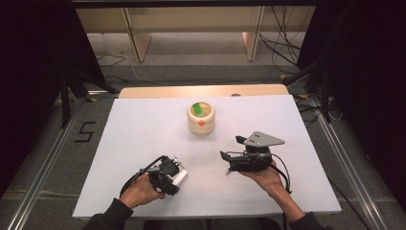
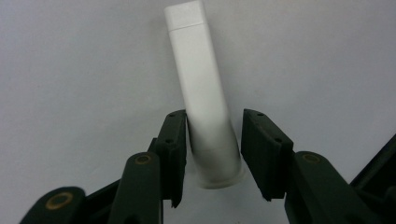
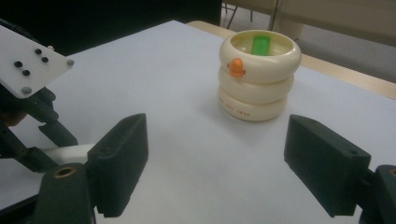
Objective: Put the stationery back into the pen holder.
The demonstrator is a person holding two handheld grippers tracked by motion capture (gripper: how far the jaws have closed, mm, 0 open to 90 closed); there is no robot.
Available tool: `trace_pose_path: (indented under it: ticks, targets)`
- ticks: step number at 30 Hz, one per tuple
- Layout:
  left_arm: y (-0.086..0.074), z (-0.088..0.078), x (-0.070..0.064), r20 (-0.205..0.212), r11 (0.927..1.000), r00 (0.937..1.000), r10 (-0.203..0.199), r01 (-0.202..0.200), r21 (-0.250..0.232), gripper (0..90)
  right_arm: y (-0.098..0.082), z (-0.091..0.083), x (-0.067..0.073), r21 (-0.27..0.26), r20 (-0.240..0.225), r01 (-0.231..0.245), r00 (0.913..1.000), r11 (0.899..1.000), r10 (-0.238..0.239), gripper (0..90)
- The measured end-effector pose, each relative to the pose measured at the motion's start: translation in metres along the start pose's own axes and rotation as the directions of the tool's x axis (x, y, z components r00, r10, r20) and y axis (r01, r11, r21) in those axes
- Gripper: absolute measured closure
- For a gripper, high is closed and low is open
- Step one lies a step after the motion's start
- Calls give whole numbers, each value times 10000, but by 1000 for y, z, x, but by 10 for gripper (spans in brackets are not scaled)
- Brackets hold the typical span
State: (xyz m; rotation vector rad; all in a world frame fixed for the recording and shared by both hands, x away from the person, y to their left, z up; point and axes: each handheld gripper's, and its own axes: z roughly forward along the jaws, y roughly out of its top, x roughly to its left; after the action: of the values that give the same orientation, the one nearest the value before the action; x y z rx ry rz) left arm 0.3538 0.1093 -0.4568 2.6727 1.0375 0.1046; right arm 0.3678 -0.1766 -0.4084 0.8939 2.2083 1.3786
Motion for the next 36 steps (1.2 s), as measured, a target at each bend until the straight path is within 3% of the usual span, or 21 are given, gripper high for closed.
trace_pose_path:
  ticks: [15, 21, 36]
  targets:
    - [0, 3, 2, 7, 9991, 9992, -407, 406, 147, 661, -1, 1, 2, 70, -63, 25, 10000, 10000, -25, 227]
    - [-1, -1, 5, 96, 9993, 9993, -368, 367, 114, 666, -1, 0, 3, 51, -120, 6, 9999, 10000, -6, 227]
    - [4, -22, 15, 797, 9995, 9968, 26, 0, -332, 668, -1, -4, 10, -118, -369, 264, 9990, 9996, -268, 225]
